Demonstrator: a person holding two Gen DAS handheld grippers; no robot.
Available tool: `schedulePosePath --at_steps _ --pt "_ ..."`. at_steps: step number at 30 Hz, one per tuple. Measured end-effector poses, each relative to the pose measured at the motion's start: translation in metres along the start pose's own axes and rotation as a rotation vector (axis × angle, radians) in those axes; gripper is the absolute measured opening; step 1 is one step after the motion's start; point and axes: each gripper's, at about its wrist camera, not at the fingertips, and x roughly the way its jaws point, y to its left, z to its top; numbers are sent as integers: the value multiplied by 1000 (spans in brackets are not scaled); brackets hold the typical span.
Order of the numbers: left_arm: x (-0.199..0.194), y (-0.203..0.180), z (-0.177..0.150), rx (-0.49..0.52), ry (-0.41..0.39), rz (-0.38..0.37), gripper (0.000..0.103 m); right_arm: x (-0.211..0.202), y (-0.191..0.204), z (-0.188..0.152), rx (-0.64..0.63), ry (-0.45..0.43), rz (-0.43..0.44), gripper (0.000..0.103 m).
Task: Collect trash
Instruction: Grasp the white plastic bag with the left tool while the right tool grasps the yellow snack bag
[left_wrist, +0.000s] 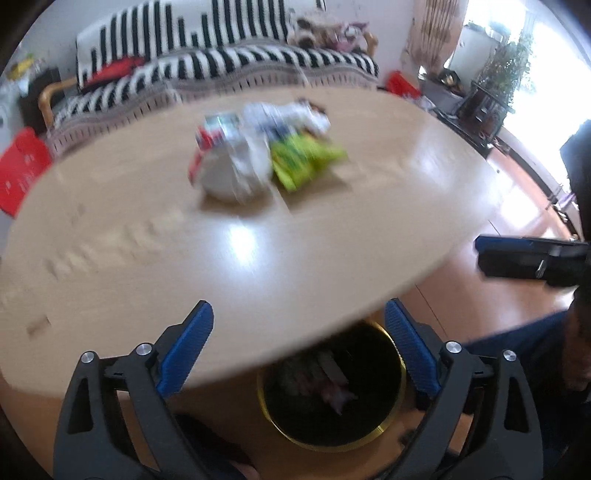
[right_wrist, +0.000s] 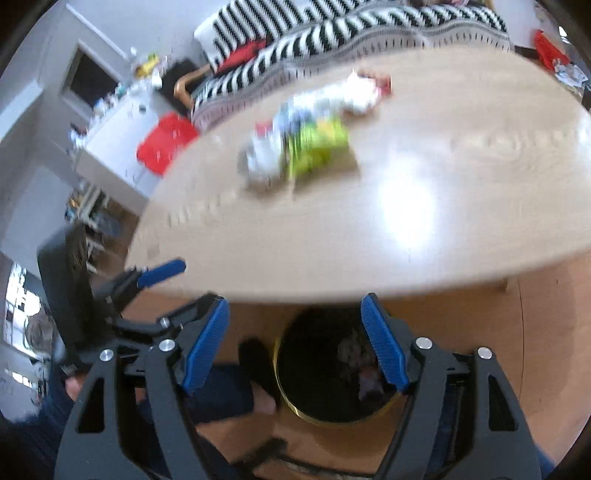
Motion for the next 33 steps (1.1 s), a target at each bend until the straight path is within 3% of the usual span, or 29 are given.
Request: schedulePosePath --at_steps 5,10,18,24,25,28,29,30,31,33 --pt "16 20 51 37 -50 68 93 28 -12 67 135 -8 41 79" --pt "56 40 88 44 -67 73 93 82 -38 110 242 34 39 79" --pt "101 39 96 127 -54 73 93 139 -52 126 284 110 66 79" --pt "113 40 102 108 -59 57 92 162 -52 127 304 143 85 76" --pt "113 41 103 105 -63 56 90 164 -52 127 303 147 85 67" --pt "114 43 104 86 -47 32 67 167 -55 126 314 159 104 43" --pt "114 44 104 82 -48 22 62 165 -55 126 315 156 104 43" --pt "112 43 104 82 -51 17 51 162 -54 124 305 148 94 42" --pt "109 42 103 89 -54 21 51 158 -54 123 296 142 88 41" --pt "102 40 101 97 -56 17 39 148 -52 122 287 122 88 38"
